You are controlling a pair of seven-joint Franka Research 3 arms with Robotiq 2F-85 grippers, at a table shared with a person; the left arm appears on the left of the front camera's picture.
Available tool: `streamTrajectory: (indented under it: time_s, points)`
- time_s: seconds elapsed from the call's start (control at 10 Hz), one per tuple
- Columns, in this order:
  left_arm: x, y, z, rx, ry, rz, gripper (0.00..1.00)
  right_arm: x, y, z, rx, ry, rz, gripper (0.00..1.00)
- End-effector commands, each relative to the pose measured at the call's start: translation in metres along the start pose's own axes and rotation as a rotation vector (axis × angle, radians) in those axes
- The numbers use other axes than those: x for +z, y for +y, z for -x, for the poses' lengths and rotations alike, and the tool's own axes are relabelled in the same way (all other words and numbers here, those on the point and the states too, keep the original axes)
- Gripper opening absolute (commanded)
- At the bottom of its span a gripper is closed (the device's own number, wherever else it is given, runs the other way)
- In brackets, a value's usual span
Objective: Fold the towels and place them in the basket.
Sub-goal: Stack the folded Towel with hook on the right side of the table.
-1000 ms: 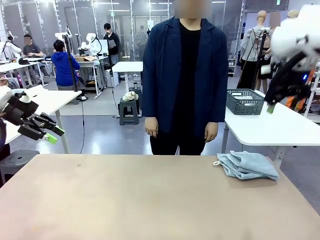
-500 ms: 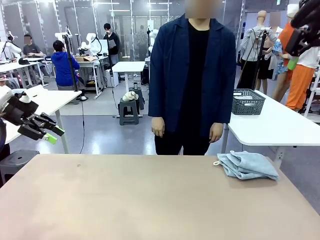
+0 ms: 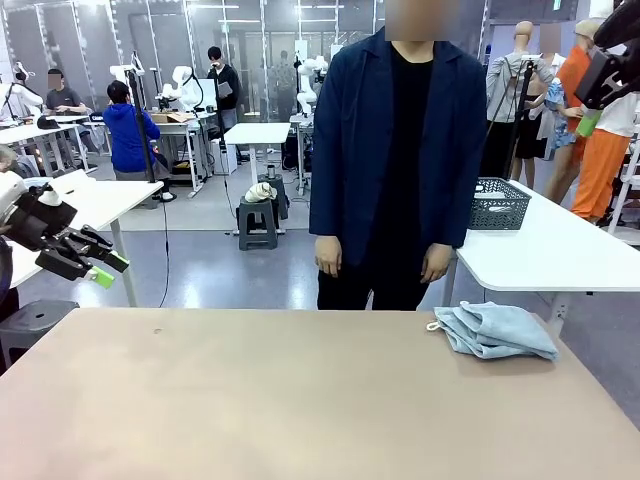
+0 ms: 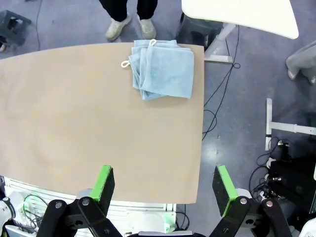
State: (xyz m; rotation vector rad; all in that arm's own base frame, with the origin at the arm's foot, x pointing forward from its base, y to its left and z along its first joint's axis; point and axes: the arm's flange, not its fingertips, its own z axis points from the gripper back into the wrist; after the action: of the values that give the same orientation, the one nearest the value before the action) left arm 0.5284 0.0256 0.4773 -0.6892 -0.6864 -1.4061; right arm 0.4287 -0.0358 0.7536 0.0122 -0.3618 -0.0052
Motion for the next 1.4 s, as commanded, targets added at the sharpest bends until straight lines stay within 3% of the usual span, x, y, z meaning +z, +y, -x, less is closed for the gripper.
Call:
streamTrajectory:
  time_s: [0.0, 1.3]
  points:
    - [0.0007, -0.0005, -0.0019, 0.007, 0.015, -0.003, 0.68, 0.0041, 0.0002, -0.0037, 0.001, 0.007, 0.0, 1.0]
    - [0.0007, -0.0005, -0.0019, 0.007, 0.015, -0.003, 0.68, 0.0041, 0.0002, -0.0037, 0.001, 0.007, 0.0, 1.0]
